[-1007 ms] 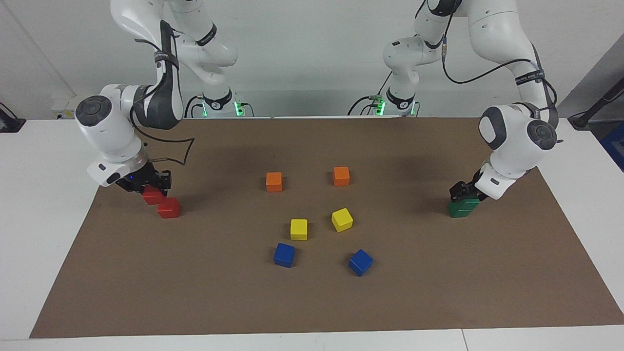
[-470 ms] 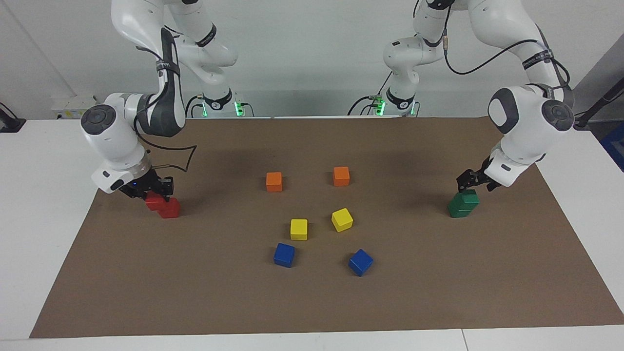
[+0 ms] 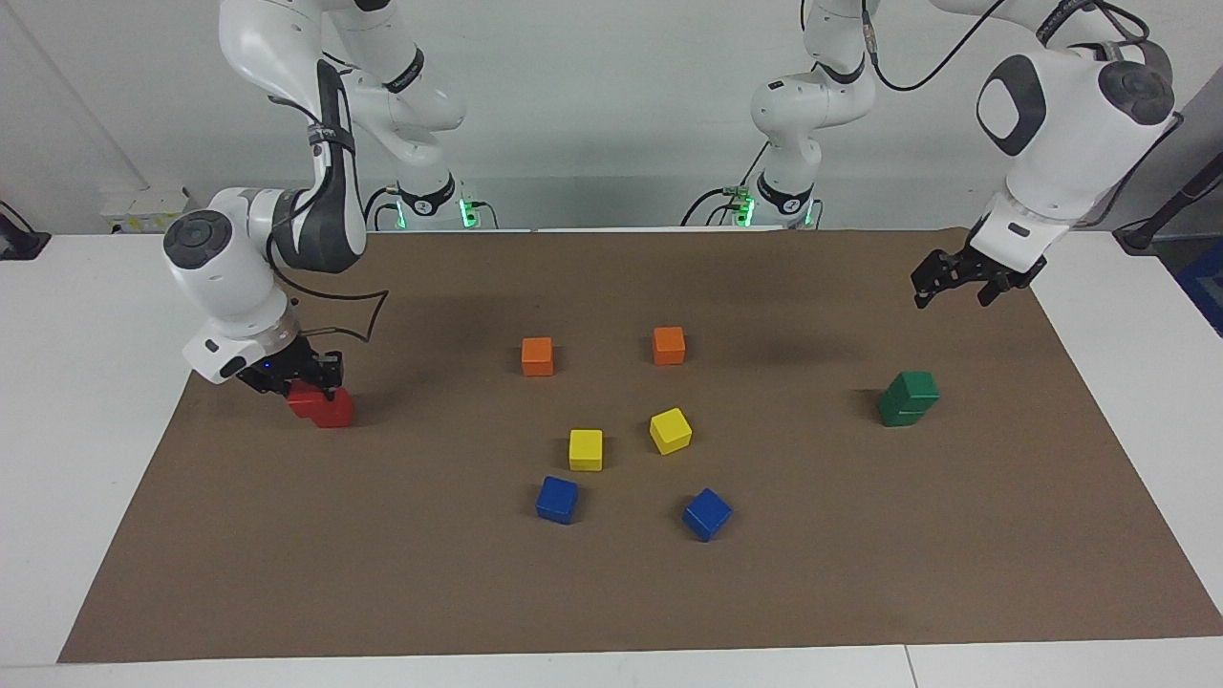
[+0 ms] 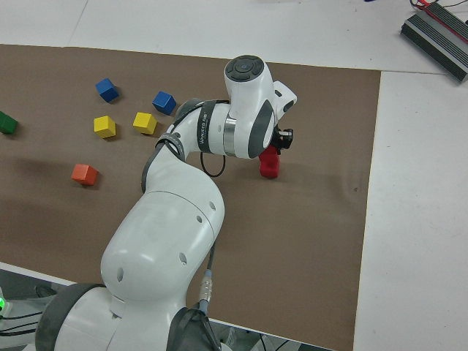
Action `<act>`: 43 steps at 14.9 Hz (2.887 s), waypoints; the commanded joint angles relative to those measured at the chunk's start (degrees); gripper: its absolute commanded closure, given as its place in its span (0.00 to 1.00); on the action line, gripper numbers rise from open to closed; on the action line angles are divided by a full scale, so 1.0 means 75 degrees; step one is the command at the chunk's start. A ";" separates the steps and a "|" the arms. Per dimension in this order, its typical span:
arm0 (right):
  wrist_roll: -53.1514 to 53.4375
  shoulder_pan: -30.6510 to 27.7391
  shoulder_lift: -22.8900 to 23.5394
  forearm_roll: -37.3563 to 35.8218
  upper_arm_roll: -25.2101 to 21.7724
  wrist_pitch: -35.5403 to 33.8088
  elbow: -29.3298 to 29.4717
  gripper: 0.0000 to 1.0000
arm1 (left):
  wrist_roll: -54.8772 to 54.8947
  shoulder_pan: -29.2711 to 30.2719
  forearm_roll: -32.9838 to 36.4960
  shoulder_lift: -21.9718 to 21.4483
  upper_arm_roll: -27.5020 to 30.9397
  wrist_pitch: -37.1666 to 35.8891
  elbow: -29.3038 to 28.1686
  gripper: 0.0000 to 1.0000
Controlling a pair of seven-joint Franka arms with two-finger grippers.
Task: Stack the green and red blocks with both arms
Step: 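Lower the second red block onto the placed red with the right gripper, then release the red block and lift the right gripper away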
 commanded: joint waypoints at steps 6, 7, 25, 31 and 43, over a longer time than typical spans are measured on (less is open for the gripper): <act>0.0196 -0.0014 -0.0198 0.0095 0.0053 0.0076 -0.0459 1.00 | -0.0130 -0.1382 -0.0125 0.0057 0.1058 -0.0204 0.0316 0.00; 0.0196 -0.0026 -0.0198 0.0095 0.0053 0.0064 -0.0459 1.00 | -0.0130 -0.1383 -0.0125 0.0058 0.1046 -0.0206 0.0306 0.00; 0.0408 -0.0108 -0.0198 0.0282 0.0053 0.0123 -0.0471 1.00 | -0.0095 -0.1792 -0.0254 0.0081 0.1046 -0.0371 0.0235 0.00; 0.0396 -0.0120 -0.0198 0.0282 0.0053 0.0146 -0.0471 1.00 | -0.0095 -0.1781 -0.0242 0.0070 0.0824 -0.0335 0.0317 0.00; 0.0372 -0.0108 -0.0198 0.0282 0.0053 0.0216 -0.0471 1.00 | -0.0095 -0.1687 -0.0242 0.0070 0.0706 0.0028 0.0259 0.00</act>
